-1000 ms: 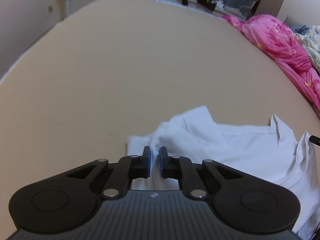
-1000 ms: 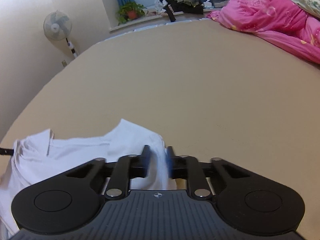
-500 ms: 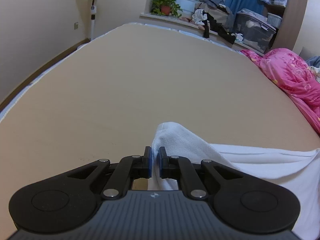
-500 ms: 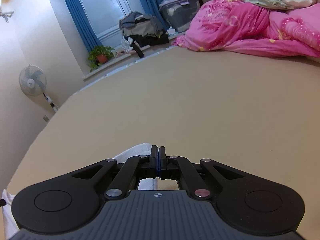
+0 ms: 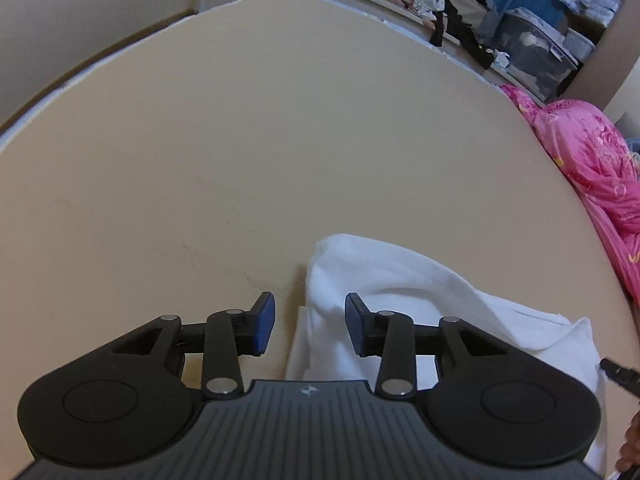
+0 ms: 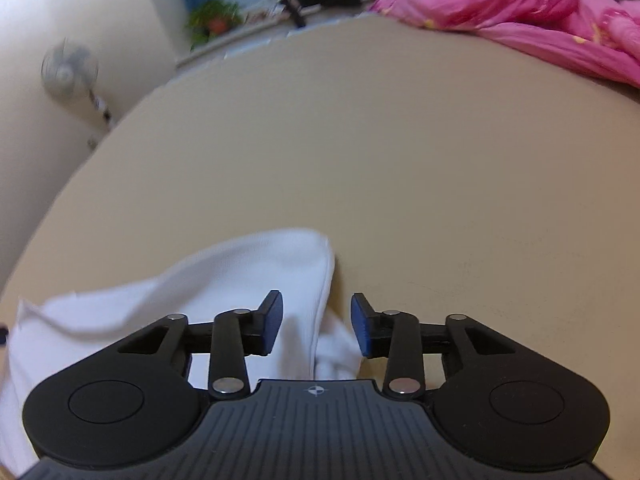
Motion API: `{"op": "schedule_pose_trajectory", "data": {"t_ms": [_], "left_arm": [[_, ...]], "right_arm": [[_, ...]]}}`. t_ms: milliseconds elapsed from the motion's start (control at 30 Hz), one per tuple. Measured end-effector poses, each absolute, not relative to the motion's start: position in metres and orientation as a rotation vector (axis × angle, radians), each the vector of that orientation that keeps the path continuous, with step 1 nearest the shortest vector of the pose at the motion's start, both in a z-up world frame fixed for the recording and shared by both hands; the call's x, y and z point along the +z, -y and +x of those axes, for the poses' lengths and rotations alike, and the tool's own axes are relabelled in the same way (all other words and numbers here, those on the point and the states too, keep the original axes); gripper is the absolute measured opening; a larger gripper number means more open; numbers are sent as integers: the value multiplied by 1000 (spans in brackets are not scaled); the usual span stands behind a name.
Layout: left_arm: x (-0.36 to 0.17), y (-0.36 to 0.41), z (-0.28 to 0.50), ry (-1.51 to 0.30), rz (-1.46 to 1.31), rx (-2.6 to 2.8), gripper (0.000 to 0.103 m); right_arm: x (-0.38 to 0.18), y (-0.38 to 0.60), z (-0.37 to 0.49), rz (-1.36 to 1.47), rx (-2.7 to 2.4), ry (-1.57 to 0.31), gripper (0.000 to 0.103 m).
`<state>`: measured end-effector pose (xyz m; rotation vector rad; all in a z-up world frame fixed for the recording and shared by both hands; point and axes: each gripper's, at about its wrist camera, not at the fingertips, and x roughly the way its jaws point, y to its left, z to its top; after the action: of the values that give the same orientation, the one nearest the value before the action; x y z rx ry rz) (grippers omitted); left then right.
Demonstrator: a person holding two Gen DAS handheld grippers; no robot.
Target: Fold small clothes
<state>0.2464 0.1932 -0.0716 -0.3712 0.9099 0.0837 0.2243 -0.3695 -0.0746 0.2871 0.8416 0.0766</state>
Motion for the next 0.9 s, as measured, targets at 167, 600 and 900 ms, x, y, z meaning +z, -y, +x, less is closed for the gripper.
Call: {"op": "schedule_pose_trajectory", "data": {"t_ms": [167,600,900], "left_arm": [[-77,-182,254,-900,-347,78,43],[-108,-199,287,-914,-447,31,40],[-88,-176,286,-780,-273,75,6]], "right_arm": [[-78,363,224,311,54,-833,40],[-104,368,268,409,59,-824,38],[-93,370,268,412,-27,-696,6]]}}
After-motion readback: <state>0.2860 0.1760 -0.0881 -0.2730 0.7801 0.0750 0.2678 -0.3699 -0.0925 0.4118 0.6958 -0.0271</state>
